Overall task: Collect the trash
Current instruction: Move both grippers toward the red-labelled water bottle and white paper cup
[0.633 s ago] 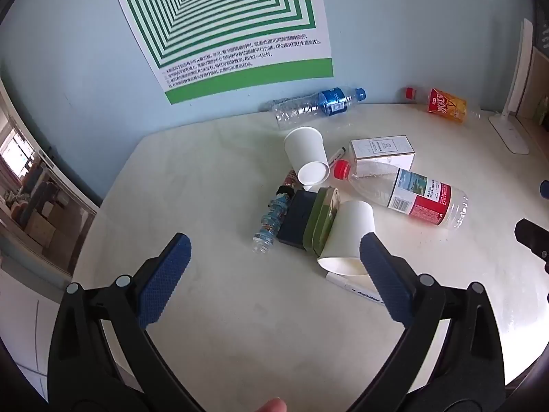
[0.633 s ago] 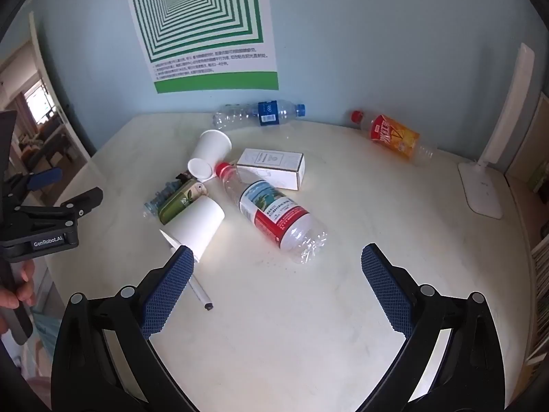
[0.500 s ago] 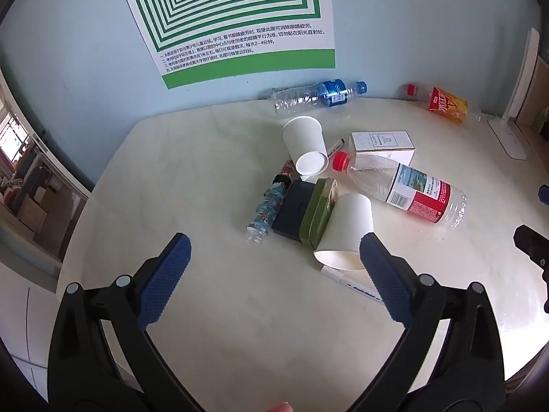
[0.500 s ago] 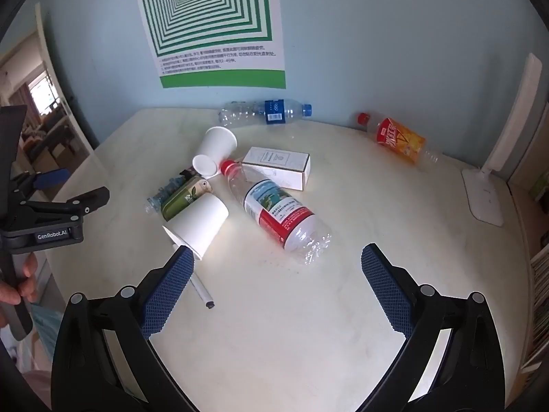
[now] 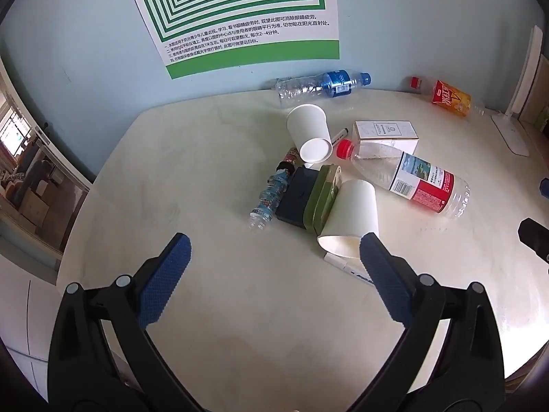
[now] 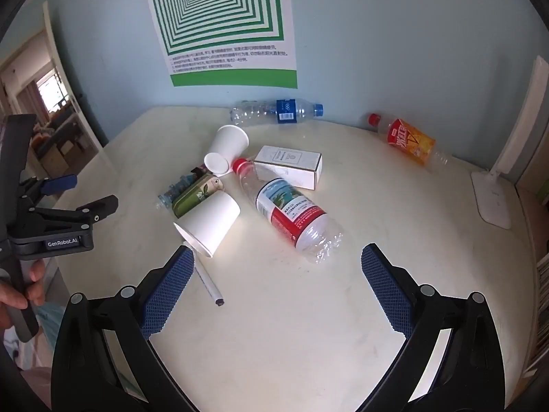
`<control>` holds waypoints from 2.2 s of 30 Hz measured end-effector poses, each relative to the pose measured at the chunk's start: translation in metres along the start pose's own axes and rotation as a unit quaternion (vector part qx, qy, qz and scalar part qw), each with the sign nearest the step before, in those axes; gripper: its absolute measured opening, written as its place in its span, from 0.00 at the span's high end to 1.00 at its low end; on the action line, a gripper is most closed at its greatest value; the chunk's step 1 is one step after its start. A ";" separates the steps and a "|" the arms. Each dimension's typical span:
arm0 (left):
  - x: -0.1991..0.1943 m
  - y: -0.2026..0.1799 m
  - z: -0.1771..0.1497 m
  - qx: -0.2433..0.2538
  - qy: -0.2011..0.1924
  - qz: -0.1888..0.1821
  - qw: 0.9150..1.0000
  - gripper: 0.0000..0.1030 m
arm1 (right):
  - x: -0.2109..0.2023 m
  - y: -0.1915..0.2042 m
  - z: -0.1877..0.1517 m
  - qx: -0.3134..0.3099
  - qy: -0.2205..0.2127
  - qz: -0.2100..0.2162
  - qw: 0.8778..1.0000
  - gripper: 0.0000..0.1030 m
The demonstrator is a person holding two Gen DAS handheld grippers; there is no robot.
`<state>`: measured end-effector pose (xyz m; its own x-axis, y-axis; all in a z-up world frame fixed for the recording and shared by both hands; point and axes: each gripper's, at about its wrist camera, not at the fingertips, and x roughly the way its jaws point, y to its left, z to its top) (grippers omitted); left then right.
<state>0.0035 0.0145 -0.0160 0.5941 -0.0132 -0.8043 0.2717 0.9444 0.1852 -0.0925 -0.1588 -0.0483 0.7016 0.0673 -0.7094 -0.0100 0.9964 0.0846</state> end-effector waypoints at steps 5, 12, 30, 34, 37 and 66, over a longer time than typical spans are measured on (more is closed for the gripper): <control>0.005 -0.004 -0.009 0.000 0.010 -0.001 1.000 0.06 | 0.004 -0.001 -0.002 -0.004 0.007 0.003 1.000 0.06; 0.015 -0.004 -0.017 -0.013 0.030 -0.022 0.999 0.06 | 0.007 -0.005 -0.006 -0.004 0.012 0.014 1.000 0.06; 0.039 -0.016 -0.023 0.054 0.060 -0.059 0.995 0.06 | 0.022 -0.012 -0.010 -0.024 0.040 0.051 0.998 0.06; 0.044 -0.020 -0.023 0.066 0.059 -0.054 0.995 0.06 | 0.027 -0.013 -0.009 -0.025 0.046 0.053 0.997 0.06; 0.051 -0.022 -0.021 0.070 0.069 -0.066 0.993 0.06 | 0.032 -0.014 -0.007 -0.026 0.050 0.053 0.997 0.06; 0.131 -0.075 0.014 0.150 0.121 -0.098 0.976 0.06 | 0.113 -0.035 0.030 -0.093 0.125 0.060 0.986 0.06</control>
<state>0.0711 -0.0622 -0.1271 0.3220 -0.0708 -0.9441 0.5922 0.7931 0.1425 0.0082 -0.1879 -0.1101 0.4902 0.1723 -0.8544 -0.2281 0.9715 0.0650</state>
